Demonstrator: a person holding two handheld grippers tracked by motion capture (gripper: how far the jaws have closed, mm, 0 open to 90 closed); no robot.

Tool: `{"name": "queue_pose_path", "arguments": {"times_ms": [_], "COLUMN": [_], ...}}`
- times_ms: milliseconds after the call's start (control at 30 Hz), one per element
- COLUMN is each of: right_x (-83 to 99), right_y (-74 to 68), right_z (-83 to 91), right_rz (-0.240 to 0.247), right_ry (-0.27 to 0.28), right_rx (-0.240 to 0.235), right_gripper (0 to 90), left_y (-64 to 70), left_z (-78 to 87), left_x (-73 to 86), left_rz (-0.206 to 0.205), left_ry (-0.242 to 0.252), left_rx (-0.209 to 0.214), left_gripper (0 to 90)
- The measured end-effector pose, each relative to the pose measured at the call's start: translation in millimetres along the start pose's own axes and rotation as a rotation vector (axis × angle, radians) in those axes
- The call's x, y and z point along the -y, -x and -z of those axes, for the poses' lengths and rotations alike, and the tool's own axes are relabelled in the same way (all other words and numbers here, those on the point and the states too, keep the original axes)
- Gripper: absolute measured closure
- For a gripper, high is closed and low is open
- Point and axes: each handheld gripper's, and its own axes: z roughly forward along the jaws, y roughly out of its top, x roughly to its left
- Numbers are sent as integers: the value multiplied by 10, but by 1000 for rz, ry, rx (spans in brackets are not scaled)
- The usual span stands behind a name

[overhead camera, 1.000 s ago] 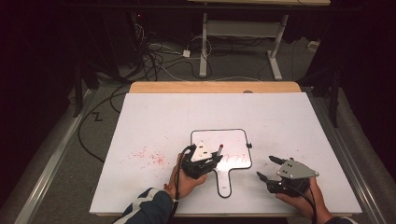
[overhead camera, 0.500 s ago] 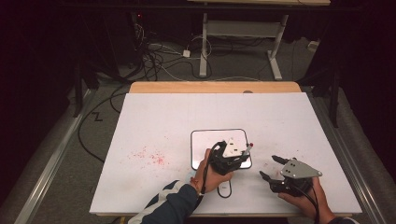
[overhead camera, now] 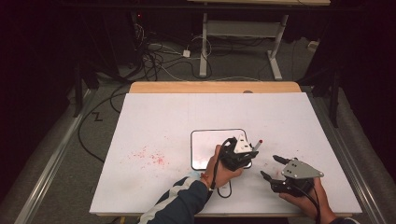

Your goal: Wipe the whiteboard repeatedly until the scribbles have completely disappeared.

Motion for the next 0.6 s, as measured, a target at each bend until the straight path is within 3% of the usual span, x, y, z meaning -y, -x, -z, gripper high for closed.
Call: {"name": "queue_pose_path", "arguments": {"times_ms": [233, 400, 600], "right_x": [-12, -12, -17], "right_y": [-12, -19, -23], "right_z": [-3, -8, -25], "right_rz": [4, 3, 6], "right_ry": [0, -6, -8], "right_rx": [1, 1, -1], "right_gripper": [321, 321, 321], "left_y": [-71, -171, -258], "left_z": [261, 460, 546], "left_x": [164, 304, 351], "left_rz": [-14, 0, 3], "left_ry": [-1, 11, 7], "left_rx": [-8, -17, -44], "left_gripper": [787, 787, 787]}}
